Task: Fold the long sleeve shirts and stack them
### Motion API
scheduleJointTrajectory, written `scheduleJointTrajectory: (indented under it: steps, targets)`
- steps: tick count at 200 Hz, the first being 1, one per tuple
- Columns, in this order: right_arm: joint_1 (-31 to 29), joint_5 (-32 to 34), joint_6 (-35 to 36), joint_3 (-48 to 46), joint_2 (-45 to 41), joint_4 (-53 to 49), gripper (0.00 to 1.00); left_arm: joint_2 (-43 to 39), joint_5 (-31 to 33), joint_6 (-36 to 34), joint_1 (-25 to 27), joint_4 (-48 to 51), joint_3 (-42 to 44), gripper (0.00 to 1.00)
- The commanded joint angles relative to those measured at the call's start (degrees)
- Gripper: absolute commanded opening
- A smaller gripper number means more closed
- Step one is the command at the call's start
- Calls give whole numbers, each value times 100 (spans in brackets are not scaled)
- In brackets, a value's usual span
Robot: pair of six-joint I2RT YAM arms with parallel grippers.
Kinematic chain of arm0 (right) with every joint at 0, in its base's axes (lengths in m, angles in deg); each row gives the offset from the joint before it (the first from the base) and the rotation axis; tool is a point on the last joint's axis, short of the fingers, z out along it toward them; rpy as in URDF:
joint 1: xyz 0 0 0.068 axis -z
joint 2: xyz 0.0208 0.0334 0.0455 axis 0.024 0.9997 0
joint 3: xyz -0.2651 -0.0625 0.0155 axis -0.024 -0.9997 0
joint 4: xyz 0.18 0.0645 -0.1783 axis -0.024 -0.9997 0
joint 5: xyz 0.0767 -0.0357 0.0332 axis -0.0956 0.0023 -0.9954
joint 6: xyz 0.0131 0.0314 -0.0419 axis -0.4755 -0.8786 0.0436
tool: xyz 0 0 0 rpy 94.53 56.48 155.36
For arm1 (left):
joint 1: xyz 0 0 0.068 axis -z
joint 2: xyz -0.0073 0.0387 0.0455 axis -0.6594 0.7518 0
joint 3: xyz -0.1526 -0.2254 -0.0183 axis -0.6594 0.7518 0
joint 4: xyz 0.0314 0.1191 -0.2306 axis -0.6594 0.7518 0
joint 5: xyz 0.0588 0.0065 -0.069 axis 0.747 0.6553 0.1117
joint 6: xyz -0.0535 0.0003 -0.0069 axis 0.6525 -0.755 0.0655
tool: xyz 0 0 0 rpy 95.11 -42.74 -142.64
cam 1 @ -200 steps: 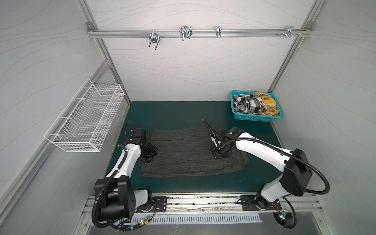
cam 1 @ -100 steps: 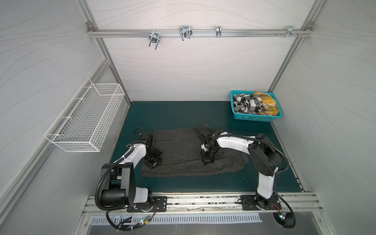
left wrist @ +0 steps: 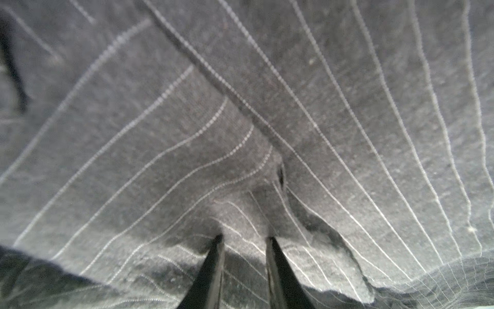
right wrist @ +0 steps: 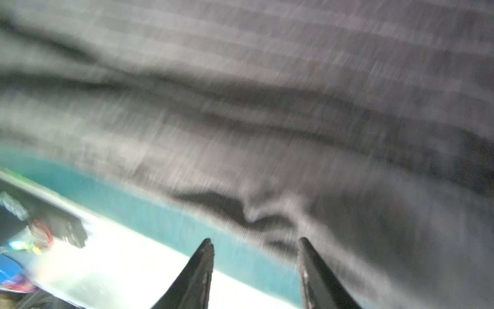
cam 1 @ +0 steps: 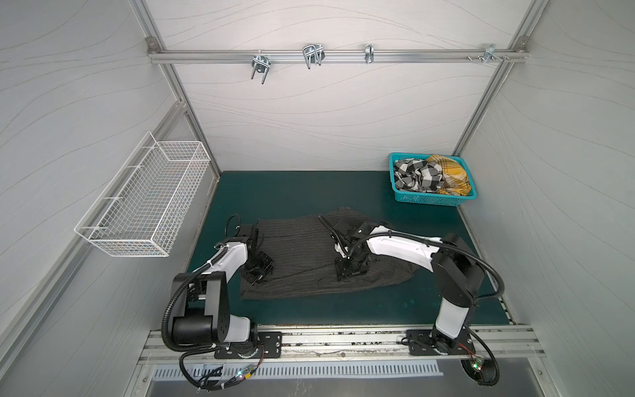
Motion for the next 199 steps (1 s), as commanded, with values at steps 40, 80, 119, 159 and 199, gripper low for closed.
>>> scheduleJointTrajectory:
  steps: [40, 80, 119, 159, 199]
  targets:
    - [-403, 980, 293, 251, 307, -734, 59, 224, -59, -62, -220, -70, -110, 30]
    - [-483, 1185, 586, 687, 748, -697, 55, 384, -247, -153, -422, -115, -95, 31]
    - [-577, 1123, 715, 862, 1023, -623, 50, 458, -293, -188, -557, -176, -60, 32]
    - [-600, 1090, 721, 934, 1237, -663, 42, 597, -368, -235, -664, -249, -42, 32]
    - [-556, 1095, 700, 1061, 1472, -765, 24, 633, -325, -269, -710, -284, 27, 31]
